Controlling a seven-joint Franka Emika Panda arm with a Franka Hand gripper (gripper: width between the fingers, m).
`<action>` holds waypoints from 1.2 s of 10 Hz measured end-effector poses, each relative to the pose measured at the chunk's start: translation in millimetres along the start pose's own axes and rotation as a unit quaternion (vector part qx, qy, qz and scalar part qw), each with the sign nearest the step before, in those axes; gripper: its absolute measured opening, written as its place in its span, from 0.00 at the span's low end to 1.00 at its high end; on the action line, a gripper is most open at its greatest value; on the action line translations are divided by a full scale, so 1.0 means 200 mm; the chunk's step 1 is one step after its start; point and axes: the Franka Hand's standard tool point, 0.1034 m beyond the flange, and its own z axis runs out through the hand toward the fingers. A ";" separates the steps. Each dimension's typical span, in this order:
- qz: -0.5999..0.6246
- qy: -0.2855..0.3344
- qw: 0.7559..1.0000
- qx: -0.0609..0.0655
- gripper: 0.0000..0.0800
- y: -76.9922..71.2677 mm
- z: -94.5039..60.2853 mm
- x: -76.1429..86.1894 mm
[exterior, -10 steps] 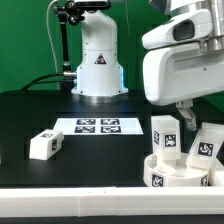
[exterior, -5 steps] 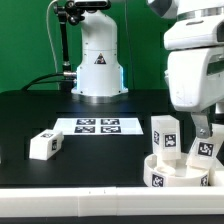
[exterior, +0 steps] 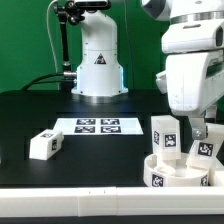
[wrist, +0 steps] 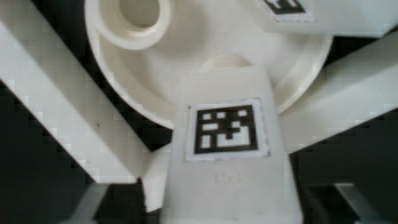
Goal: Assemble stool
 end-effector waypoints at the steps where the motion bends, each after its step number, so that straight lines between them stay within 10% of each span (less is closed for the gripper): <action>1: 0.000 0.000 1.000 0.000 0.42 0.00 0.00 0.00; 7: 0.077 0.001 0.997 0.000 0.42 0.00 0.00 0.00; 12: 0.352 0.018 0.936 -0.004 0.42 0.01 0.00 0.00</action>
Offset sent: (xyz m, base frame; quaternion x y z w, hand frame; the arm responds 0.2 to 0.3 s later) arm 0.0000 0.0000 0.0000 0.0000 0.0000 0.0650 0.9979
